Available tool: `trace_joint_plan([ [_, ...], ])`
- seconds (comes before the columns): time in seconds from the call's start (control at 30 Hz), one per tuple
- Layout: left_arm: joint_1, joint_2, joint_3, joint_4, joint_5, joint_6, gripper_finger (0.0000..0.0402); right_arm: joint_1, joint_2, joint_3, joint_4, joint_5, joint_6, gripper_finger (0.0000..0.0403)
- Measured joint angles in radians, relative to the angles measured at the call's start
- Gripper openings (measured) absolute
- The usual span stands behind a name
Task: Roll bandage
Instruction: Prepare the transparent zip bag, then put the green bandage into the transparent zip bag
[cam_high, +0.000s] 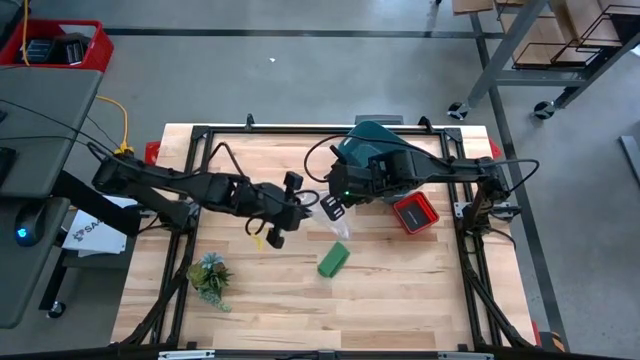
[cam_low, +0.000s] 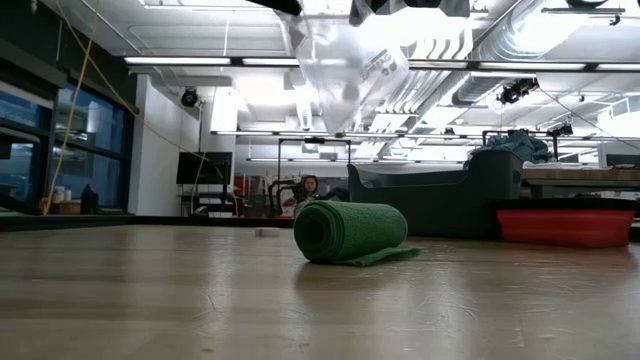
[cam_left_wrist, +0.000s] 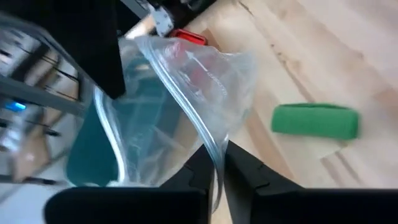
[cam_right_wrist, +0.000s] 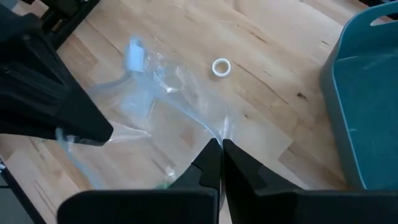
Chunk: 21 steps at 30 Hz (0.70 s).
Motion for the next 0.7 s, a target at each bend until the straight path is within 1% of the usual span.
trace_joint_plan([
  [0.17,0.017,0.000,0.057,-0.034,0.090,-0.066,0.0071,-0.002,-0.002,0.000,0.001,0.005,-0.008,0.0000],
  [0.3,0.023,0.000,0.105,-0.049,0.092,-0.082,0.0114,-0.012,-0.002,0.000,0.000,0.008,-0.016,0.0000],
  [0.47,0.024,0.000,0.155,-0.120,0.089,-0.100,0.0157,-0.024,-0.003,0.000,-0.006,0.035,-0.052,0.0000],
  [0.57,0.023,-0.009,0.158,-0.161,0.096,-0.201,0.0173,-0.030,-0.003,0.000,-0.053,0.056,-0.060,0.0000],
  [0.63,0.028,-0.009,0.146,-0.172,0.146,-0.308,0.0181,-0.031,-0.003,0.000,-0.110,0.084,-0.060,0.0000],
  [0.7,0.032,-0.010,0.090,-0.128,0.215,-0.406,0.0185,-0.030,-0.008,-0.020,-0.161,0.119,-0.060,0.0000],
])
